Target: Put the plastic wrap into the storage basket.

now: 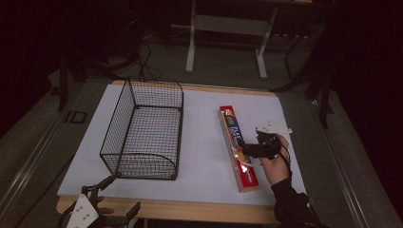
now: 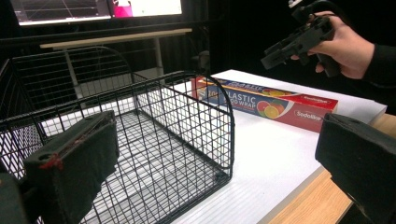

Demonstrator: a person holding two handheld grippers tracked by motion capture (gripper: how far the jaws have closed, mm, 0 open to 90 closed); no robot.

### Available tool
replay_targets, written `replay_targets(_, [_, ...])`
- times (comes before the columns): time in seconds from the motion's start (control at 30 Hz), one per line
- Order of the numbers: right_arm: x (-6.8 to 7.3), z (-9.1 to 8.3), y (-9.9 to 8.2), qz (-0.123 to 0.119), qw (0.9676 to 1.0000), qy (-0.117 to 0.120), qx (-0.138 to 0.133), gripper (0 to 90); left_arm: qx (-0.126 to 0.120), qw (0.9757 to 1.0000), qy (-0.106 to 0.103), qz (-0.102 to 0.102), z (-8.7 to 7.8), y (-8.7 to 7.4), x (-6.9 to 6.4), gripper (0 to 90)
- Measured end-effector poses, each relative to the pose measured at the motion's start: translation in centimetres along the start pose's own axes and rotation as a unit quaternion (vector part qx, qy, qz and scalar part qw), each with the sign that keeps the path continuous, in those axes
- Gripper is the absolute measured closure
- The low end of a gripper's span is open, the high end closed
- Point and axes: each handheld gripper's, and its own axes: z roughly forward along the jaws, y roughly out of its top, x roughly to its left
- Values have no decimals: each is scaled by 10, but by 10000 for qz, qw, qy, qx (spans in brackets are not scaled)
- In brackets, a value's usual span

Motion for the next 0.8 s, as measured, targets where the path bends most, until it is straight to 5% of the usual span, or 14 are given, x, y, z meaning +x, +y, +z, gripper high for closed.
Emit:
replay_targets(0.47, [2,32,12,244,9979,-86,595,96,-34,10000,-4,-57,-1,0,2,1])
replay_targets(0.77, [-2,52,16,489,9918,-194,1166,97,-12,10000,13,-72,-1,-1,3,1])
replay_targets(0.8, [-2,58,17,523,9891,-320,1341,98,-18,10000,16,-77,-1,-1,3,1])
